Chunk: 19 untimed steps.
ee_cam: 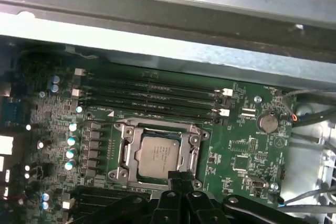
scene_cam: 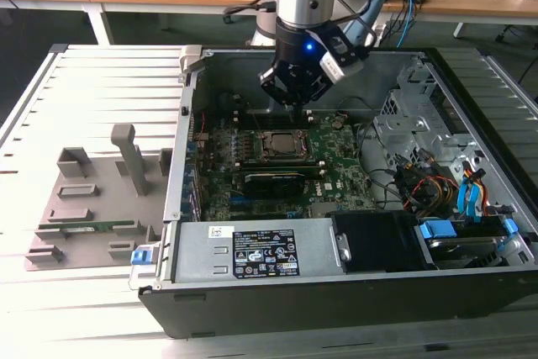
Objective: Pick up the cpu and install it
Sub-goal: 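Install the first cpu locking lever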
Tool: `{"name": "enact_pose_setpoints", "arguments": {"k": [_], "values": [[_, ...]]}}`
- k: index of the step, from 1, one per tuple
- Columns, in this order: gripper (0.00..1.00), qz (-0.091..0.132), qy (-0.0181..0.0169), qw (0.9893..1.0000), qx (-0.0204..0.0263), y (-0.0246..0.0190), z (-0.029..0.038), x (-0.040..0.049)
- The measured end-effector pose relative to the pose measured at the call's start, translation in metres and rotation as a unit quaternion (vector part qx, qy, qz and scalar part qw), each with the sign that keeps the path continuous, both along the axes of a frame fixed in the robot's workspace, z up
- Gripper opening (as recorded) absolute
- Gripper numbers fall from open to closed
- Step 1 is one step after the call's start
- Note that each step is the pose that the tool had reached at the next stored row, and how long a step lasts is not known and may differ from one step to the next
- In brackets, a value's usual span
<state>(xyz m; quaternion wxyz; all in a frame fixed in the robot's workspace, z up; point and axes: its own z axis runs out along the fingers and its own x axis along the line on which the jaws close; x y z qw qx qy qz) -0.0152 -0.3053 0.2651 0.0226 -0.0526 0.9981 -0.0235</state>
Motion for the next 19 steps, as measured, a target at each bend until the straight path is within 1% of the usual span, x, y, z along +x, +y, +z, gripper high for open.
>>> {"name": "enact_pose_setpoints", "arguments": {"k": [4, 6, 8, 9, 10, 11, 12, 16, 17, 18, 19], "values": [[0.11, -0.029, 0.0, 0.9996, 0.0, 0.0, 0.0, 0.0], [0.11, -0.038, 0.0, 0.9993, 0.0, 0.0, 0.0, 0.0], [0.11, -0.039, 0.0, 0.9993, 0.0, 0.0, 0.0, 0.0], [0.11, -0.038, 0.002, 0.9993, 0.0, 0.0001, -0.0003, 0.0001], [0.11, -0.038, 0.0077, 0.9992, -0.0002, 0.0001, -0.0005, 0.0001], [0.11, -0.039, 0.0111, 0.9992, -0.0004, 0.0, -0.0005, 0.0001], [0.11, -0.039, 0.016, 0.9991, -0.0006, 0.0, -0.0005, 0.0001], [0.11, -0.039, 0.0169, 0.9991, -0.0001, 0.0, -0.0007, 0.0001], [0.11, -0.038, 0.017, 0.9991, 0.0058, 0.0, -0.0007, 0.0001], [0.11, -0.038, 0.0172, 0.9991, 0.0085, 0.0001, -0.0007, -0.0001], [0.11, -0.038, 0.0172, 0.9991, 0.009, 0.0, -0.0006, -0.0001]]}}
